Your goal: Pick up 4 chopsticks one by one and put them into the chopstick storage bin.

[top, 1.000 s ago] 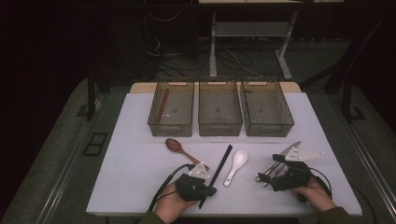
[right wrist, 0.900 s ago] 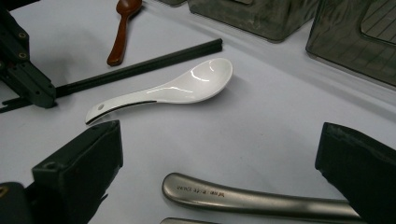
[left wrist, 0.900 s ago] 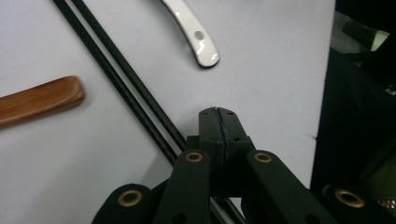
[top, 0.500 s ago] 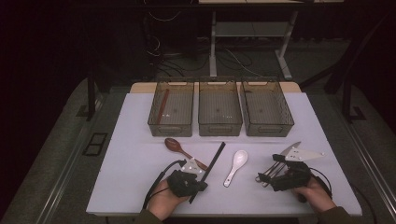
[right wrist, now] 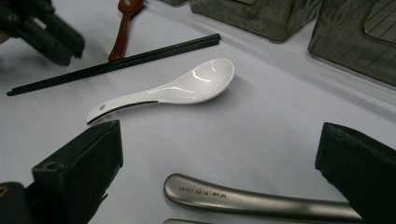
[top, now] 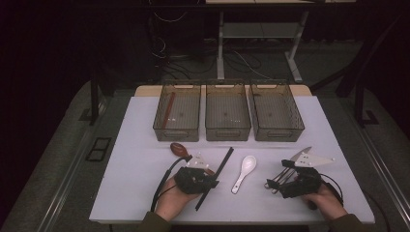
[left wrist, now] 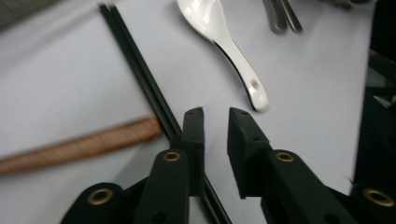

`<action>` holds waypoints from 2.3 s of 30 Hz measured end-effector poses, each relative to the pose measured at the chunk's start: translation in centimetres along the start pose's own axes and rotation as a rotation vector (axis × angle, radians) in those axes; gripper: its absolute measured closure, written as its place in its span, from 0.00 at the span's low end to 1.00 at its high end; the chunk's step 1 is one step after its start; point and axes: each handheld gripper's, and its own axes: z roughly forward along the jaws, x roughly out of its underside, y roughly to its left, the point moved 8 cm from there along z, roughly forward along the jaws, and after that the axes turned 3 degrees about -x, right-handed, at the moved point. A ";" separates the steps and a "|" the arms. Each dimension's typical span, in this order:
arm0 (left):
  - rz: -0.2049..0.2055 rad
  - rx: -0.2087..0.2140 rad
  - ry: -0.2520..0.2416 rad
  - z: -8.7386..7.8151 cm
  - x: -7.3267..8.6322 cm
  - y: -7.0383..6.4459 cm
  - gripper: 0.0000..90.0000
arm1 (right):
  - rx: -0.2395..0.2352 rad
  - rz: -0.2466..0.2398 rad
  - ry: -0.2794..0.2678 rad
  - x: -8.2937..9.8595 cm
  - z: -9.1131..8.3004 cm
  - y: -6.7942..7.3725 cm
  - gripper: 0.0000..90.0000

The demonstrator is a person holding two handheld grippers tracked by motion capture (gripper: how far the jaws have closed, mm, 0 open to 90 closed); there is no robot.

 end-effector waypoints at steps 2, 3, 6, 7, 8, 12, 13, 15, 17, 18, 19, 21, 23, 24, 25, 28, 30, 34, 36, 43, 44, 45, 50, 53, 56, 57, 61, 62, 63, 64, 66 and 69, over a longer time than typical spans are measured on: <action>-0.011 -0.016 -0.009 0.3 -0.7 0.7 0.76 | 0.000 0.000 0.000 0.0 0.0 0.0 0.01; -0.020 -0.026 -0.016 0.4 -1.0 1.0 0.76 | 0.000 0.000 0.001 0.0 0.0 0.0 0.01; -0.023 -0.042 -0.017 1.0 -2.0 2.0 0.73 | 0.000 0.001 0.000 0.0 0.0 0.0 0.01; -0.031 -0.050 -0.020 1.3 -2.3 2.3 0.72 | 0.000 0.001 0.001 0.0 0.0 0.0 0.01; -0.032 -0.051 -0.023 1.4 -2.6 2.6 0.72 | 0.000 0.001 0.001 0.0 0.0 0.0 0.01; -0.052 -0.066 -0.032 2.8 -4.0 3.7 0.73 | -0.001 0.002 0.000 0.0 0.0 0.0 0.01; -0.054 -0.076 -0.035 3.2 -4.3 4.0 0.73 | -0.002 0.001 0.000 0.0 0.0 -0.1 0.01; -0.061 -0.090 -0.034 3.9 -4.7 4.5 0.76 | -0.002 0.003 0.000 0.0 0.0 -0.1 0.01; -0.071 -0.097 -0.039 4.5 -5.2 4.9 0.79 | -0.003 0.002 0.000 0.0 0.0 -0.1 0.01; -0.069 -0.102 -0.033 4.9 -5.4 5.2 0.82 | -0.003 0.003 0.000 0.0 0.0 -0.1 0.01; -0.069 -0.114 -0.030 5.2 -5.6 5.4 0.84 | -0.003 0.003 0.000 0.0 0.0 -0.1 0.01; -0.073 -0.121 -0.020 6.0 -5.9 5.9 0.88 | -0.003 0.004 -0.001 0.0 0.0 -0.1 0.01; -0.081 -0.134 -0.011 6.5 -6.1 6.2 0.92 | -0.003 0.005 -0.001 0.0 -0.1 -0.1 0.01; -0.090 -0.133 -0.010 6.8 -6.2 6.4 0.93 | -0.003 0.006 -0.001 0.0 -0.1 -0.1 0.01; -0.101 -0.135 -0.013 7.0 -6.3 6.5 0.93 | -0.003 0.005 -0.001 0.0 -0.1 -0.1 0.01; -0.120 -0.128 -0.028 7.4 -6.7 6.6 0.83 | -0.005 0.006 -0.001 0.0 -0.1 -0.1 0.01; -0.125 -0.121 -0.034 7.7 -6.9 6.4 0.76 | -0.006 0.005 -0.002 0.0 -0.1 -0.1 0.01; -0.104 -0.122 -0.013 8.3 -7.0 6.2 0.72 | -0.006 0.005 -0.002 0.0 -0.1 -0.1 0.01; -0.101 -0.130 -0.003 8.6 -6.9 6.2 0.72 | -0.006 0.005 -0.002 0.0 -0.1 -0.1 0.01; -0.099 -0.135 0.015 9.1 -6.8 6.1 0.80 | -0.007 0.006 -0.002 0.0 -0.1 0.0 0.01; -0.092 -0.135 0.013 9.2 -6.9 6.1 0.81 | -0.007 0.006 -0.002 0.0 -0.1 0.0 0.01; -0.095 -0.130 0.015 9.2 -6.9 5.9 0.81 | -0.008 0.006 -0.002 0.0 -0.1 0.0 0.01; -0.075 -0.097 0.020 9.7 -7.1 4.8 0.83 | -0.009 0.004 -0.003 -0.1 -0.1 0.0 0.01; -0.061 -0.083 0.018 10.0 -7.2 4.2 0.83 | -0.009 0.004 -0.003 -0.1 -0.1 0.0 0.01; -0.060 -0.079 0.019 9.9 -7.2 4.2 0.82 | -0.009 0.006 -0.003 -0.1 -0.1 0.0 0.01; -0.063 -0.081 0.016 9.8 -7.2 4.2 0.80 | -0.009 0.006 -0.004 -0.1 -0.1 0.0 0.01; -0.039 -0.074 -0.002 8.0 -7.2 4.3 0.74 | -0.010 0.006 -0.003 -0.1 -0.1 0.0 0.01; -0.045 -0.068 -0.007 7.5 -7.2 4.1 0.73 | -0.009 0.005 -0.002 -0.1 -0.1 0.0 0.01; -0.049 -0.065 -0.013 7.1 -7.1 3.9 0.72 | -0.009 0.006 -0.003 -0.1 -0.1 0.0 0.01; -0.049 -0.065 -0.020 6.5 -6.8 3.6 0.71 | -0.009 0.005 -0.003 -0.1 -0.1 0.0 0.01; -0.041 -0.058 -0.033 5.5 -6.3 3.1 0.70 | -0.009 0.003 -0.001 -0.1 -0.1 0.0 0.01; -0.028 -0.060 -0.048 4.1 -5.2 2.5 0.70 | -0.009 0.001 -0.002 -0.1 -0.1 0.0 0.01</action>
